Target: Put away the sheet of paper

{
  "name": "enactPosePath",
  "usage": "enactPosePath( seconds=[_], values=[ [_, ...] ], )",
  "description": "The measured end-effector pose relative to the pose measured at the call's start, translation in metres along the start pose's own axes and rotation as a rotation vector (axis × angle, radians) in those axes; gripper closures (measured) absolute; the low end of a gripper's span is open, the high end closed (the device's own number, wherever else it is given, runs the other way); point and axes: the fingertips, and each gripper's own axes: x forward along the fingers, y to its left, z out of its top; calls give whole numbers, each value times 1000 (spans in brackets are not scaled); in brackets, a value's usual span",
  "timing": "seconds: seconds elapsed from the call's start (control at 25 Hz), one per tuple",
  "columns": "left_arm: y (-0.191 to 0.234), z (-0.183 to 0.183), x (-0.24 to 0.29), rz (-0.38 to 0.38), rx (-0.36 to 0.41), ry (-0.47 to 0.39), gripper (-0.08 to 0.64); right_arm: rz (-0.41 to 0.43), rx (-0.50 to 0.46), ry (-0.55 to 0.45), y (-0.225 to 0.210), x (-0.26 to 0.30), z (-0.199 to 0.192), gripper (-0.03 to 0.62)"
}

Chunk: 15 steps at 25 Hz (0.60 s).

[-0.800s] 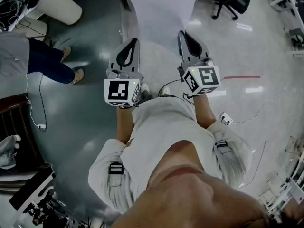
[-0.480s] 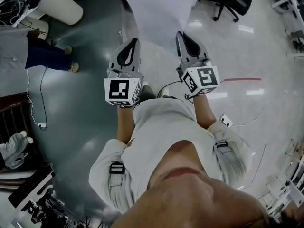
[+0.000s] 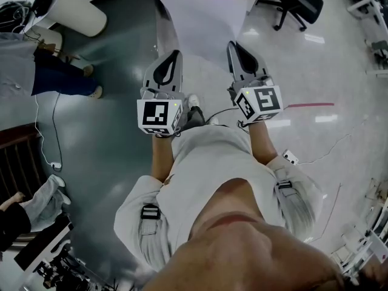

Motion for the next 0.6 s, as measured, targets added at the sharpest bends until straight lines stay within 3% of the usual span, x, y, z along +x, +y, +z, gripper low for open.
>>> enactPosePath(
  seconds=[0.6],
  values=[
    [90, -13, 73, -74, -16, -6, 538, -37, -15, 15, 3, 106, -6, 571]
  ],
)
